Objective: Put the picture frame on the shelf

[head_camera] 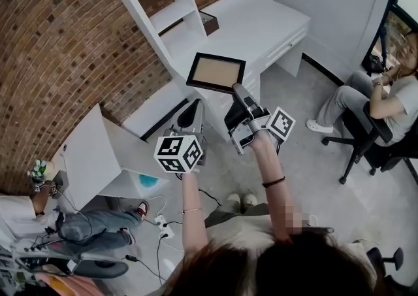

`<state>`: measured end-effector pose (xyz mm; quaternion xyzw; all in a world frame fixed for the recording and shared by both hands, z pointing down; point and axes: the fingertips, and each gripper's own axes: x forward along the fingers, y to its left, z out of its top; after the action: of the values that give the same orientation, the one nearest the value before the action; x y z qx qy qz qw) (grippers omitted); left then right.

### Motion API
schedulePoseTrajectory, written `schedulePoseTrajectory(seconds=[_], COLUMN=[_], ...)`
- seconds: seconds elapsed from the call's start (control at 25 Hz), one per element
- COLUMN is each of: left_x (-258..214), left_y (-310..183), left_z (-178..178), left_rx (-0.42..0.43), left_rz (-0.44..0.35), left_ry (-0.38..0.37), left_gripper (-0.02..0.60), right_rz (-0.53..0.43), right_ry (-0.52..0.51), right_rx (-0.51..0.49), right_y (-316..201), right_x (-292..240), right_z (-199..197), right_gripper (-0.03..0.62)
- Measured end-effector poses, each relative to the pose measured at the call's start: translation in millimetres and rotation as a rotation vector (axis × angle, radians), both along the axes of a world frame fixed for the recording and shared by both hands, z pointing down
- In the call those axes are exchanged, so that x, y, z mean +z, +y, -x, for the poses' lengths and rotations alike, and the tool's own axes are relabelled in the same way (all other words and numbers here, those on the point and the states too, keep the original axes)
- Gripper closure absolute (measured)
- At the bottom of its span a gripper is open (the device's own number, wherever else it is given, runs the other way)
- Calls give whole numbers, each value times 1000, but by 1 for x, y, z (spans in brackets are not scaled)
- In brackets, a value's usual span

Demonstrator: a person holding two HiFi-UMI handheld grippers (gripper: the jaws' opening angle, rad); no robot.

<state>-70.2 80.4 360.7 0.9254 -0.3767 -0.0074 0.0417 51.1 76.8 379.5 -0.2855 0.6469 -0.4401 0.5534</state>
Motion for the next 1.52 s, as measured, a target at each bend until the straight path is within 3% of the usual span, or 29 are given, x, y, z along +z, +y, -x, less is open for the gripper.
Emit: schedulePoseTrajectory(seconds=[0.56, 1.2, 1.52], left_x=[6, 11, 16], left_y=[-26, -143, -184], left_z=[-19, 6, -10], left_rx=[25, 43, 105], left_rz=[5, 23, 28], left_ry=[23, 77, 74], left_gripper=[571, 571, 571], right_rz=[-6, 3, 32], right_ry=[0, 0, -14], right_rx=[8, 71, 113], right_y=[-24, -129, -166], right_x=[3, 8, 19], right_z=[-7, 0, -11], right_gripper=[523, 523, 523])
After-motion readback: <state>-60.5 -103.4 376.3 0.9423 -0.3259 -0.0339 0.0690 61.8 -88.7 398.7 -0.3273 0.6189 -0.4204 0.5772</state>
